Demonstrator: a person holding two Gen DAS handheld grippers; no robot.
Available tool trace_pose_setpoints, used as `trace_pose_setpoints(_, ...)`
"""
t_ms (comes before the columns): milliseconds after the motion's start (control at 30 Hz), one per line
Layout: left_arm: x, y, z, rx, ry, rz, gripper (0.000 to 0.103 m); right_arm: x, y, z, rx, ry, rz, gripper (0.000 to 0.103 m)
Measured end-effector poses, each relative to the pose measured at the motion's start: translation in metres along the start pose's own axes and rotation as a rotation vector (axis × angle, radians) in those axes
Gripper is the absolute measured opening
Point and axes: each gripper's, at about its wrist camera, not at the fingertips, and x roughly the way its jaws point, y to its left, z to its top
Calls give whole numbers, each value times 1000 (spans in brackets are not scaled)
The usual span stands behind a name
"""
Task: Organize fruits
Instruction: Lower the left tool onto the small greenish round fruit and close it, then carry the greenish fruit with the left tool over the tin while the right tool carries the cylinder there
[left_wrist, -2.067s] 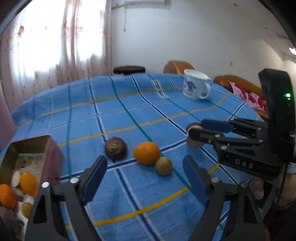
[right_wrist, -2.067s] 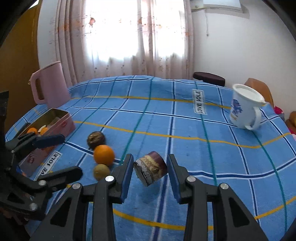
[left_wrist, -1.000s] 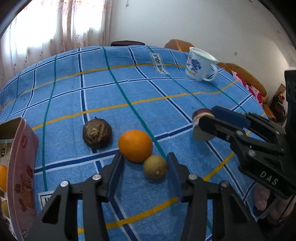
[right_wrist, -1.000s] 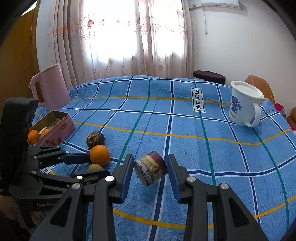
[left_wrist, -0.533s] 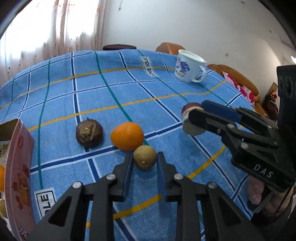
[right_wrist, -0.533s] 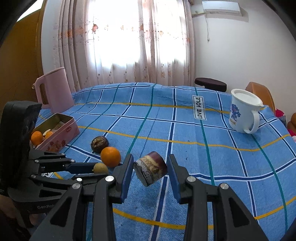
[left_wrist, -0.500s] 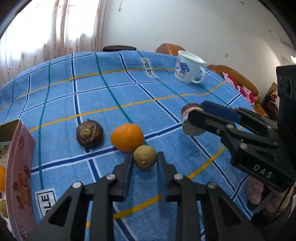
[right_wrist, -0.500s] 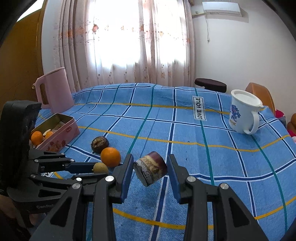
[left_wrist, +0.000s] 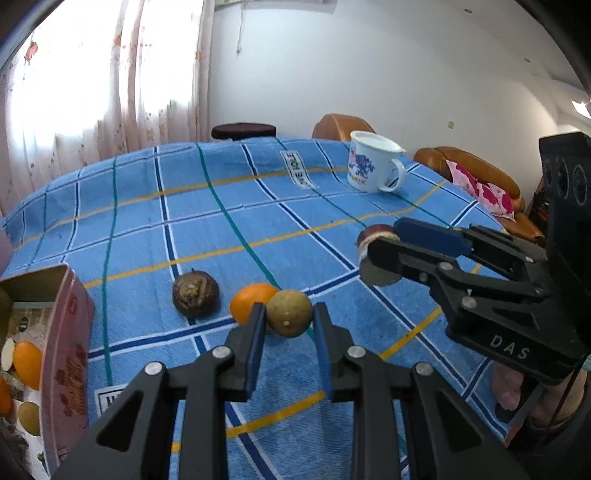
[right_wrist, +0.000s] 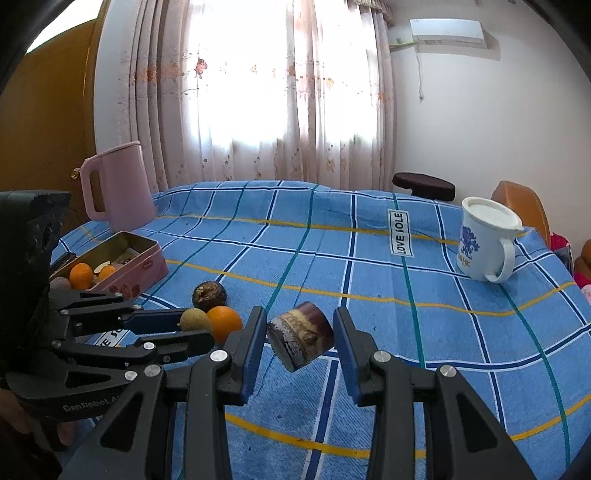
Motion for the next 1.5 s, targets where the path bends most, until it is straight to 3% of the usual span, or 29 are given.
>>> trace_pose_setpoints(700, -30, -11, -4, 55, -170, 84, 27, -25, 9, -3, -26, -125, 12, 39)
trace_pose_setpoints(1500, -69, 14, -15, 25, -262, 145, 27, -13, 57, 2, -58, -112, 93, 39)
